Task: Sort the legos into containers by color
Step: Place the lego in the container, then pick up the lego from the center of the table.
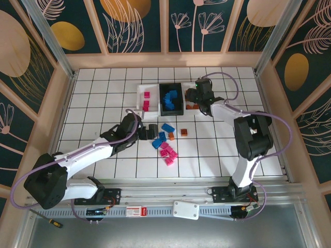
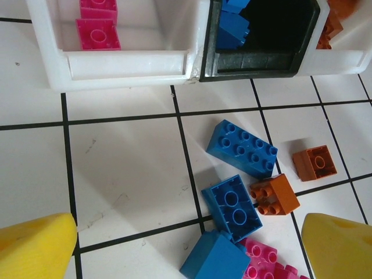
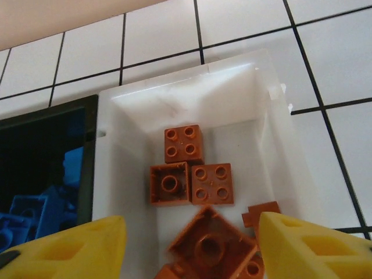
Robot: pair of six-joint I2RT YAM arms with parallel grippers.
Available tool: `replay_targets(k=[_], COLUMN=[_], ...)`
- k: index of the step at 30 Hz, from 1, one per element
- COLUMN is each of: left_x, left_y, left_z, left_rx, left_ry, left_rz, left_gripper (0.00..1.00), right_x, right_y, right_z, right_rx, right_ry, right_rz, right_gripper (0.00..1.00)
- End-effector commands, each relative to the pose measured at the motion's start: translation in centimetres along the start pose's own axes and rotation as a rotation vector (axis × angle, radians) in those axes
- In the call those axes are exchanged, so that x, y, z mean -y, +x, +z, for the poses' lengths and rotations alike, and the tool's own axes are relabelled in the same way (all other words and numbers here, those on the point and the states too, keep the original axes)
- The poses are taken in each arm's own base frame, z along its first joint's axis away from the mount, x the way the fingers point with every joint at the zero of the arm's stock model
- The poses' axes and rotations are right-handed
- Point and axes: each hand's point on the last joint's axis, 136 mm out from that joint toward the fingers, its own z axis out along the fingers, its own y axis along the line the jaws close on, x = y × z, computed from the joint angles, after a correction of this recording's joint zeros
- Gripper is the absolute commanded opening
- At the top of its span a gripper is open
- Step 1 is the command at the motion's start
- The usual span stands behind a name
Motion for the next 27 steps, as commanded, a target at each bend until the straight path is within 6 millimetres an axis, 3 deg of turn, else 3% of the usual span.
replay_targets(k=[1, 3, 5, 11, 14, 22, 27], left_x=[-0.6, -0.8, -0.9, -1.2, -1.4, -1.6, -1.7], left_y=[0.2, 0.1, 0.1, 0.6, 0.9, 1.2, 1.2], left_z=[-0.4, -0.5, -0.4, 0.1, 0.3, 0.4, 0.4], left_rx=[0.01, 0.016, 0.022, 0.008, -0.001, -0.008, -0.008], left_ry=[-0.015, -0.02, -0.027, -0.039, -0.046, -0.05, -0.052], left_rz=[-0.022, -0.022, -0.023, -0.025, -0.027, -0.028, -0.025], left_gripper=[0.99, 0.99, 0.99, 0.99, 0.99, 0.99, 0.99], right_x=[-2.1, -2.4, -2.5, -3.1, -3.5, -2.3, -2.4], right_y=[-2.6, -1.3, 1.3, 12.3, 15.7, 19.8, 18.9], right_z=[-2.0, -3.6, -4.8, -7.2, -7.3, -6.4, -6.6], right_rx=[0.062, 0.064, 0.033, -0.117, -0.18, -0.266, -0.244], right_ry=[-0.058, -0.054, -0.056, -0.069, -0.078, -0.043, -0.044], right_rz=[-0.019, -0.028, -0.022, -0.039, -0.064, -0.089, -0.113], right_gripper=[0.65, 0.66, 0.66, 0.67, 0.67, 0.57, 0.3])
